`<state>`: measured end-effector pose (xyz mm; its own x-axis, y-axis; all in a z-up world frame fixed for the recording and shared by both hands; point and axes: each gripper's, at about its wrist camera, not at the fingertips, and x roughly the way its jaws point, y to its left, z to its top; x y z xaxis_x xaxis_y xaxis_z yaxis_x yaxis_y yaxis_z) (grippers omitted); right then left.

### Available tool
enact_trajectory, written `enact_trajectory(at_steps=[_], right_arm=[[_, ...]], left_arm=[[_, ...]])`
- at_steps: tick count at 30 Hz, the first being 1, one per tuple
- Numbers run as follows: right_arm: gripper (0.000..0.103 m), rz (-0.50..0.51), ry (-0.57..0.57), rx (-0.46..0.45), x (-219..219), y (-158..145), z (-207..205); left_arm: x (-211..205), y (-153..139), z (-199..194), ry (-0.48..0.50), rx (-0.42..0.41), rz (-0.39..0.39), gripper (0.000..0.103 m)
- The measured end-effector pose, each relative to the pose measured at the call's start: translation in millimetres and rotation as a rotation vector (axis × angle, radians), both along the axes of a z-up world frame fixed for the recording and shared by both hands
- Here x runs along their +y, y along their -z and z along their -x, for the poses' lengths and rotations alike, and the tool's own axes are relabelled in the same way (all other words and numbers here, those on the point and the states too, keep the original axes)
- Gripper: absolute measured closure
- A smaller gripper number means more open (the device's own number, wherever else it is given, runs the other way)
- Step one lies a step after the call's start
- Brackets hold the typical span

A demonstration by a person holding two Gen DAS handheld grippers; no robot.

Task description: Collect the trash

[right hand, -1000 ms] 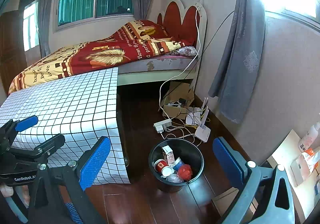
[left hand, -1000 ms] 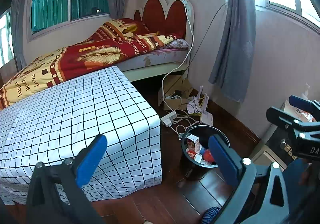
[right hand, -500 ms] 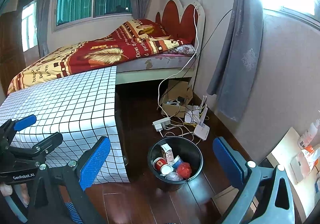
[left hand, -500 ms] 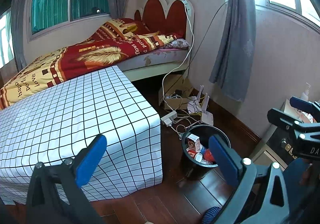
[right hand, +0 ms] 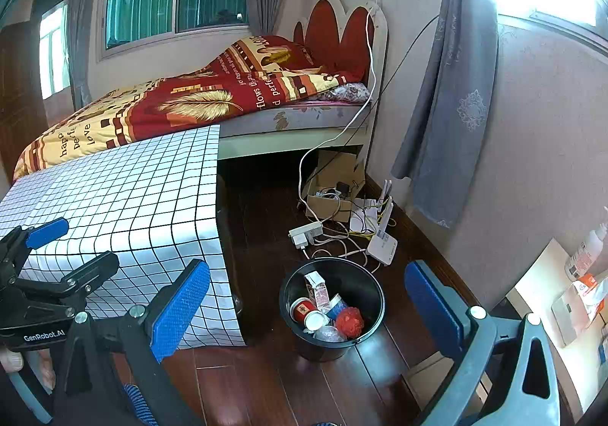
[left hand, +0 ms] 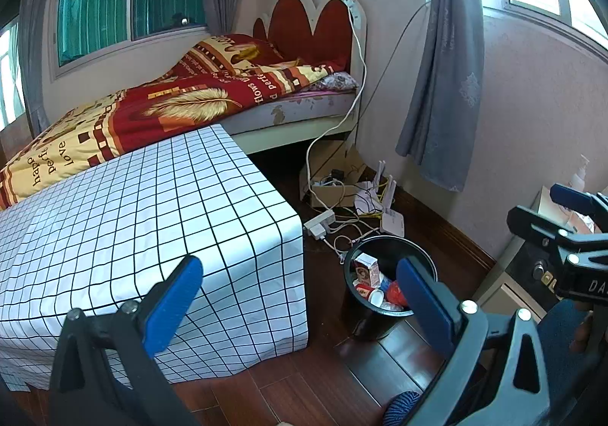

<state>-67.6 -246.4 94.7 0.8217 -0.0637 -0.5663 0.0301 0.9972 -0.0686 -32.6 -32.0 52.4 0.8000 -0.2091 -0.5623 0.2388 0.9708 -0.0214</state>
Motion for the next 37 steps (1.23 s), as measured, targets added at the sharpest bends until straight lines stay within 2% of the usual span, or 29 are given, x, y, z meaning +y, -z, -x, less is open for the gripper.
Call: enact_trajectory(at_steps=[37], right_arm=[[0.0,0.001,0.004,0.008,-0.2,4.1,1.0]], left_arm=[[0.5,-0.3,-7.1,0.016,0.006,0.007,0.001]])
